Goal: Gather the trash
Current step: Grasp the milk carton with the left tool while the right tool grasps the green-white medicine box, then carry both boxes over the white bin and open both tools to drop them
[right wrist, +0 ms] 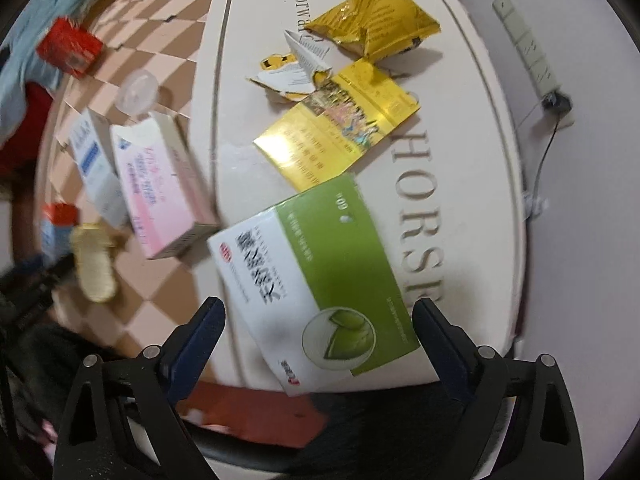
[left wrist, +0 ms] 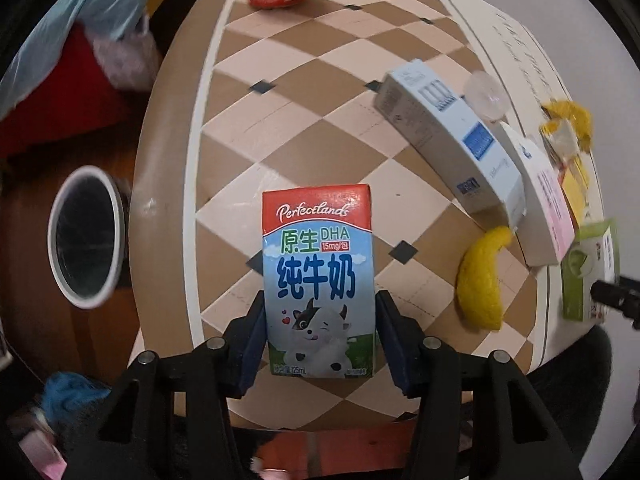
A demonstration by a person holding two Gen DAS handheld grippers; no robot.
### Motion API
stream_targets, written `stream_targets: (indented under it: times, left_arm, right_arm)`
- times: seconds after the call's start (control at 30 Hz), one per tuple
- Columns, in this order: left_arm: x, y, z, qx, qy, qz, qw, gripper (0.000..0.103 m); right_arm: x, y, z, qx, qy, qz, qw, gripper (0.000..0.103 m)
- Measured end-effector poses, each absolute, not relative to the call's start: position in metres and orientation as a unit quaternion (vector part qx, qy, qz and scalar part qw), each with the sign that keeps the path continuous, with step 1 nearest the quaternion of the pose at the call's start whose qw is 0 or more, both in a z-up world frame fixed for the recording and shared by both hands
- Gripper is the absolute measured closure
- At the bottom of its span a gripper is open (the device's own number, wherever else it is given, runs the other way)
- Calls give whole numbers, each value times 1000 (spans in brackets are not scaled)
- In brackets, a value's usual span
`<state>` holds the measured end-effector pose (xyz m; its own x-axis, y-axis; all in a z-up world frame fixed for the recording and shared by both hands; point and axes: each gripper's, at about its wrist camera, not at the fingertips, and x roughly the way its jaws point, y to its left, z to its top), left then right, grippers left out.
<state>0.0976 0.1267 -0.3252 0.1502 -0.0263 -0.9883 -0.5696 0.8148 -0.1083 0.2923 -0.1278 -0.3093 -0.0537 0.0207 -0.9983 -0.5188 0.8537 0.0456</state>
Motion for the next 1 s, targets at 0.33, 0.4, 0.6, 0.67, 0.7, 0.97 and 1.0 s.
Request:
stream_targets:
  times: [0.33,0.4,0.6,0.67,0.7,0.97,1.0]
  left_arm:
    - [113,149,-334,-216,626,236,711,53]
    - [111,151,-333,-217,619,243,714,55]
    - [105,126,-317,-196,604,265,725,57]
    - [101,123,-305,-194,591,269,735,57]
    - [99,121,-296,-193,583,270,742,57]
    - [72,133,-208,-175,503,288,796,57]
    - [67,140,-199,-174,494,291,801,57]
  right_arm:
    - [291,-124,-323,-197,686,185,675,7]
    - [289,-119,-328,-206,680,181,680,7]
    - [284,-115,-329,-210,663,170,698,21]
    - [284,-118,-324,-200,662,174,701,21]
    - [283,-119,-318,-197,657,175,707,21]
    - [256,-94,-250,-156,607,223,747,22]
    - [251,-85,-240,-154,598,234,751,22]
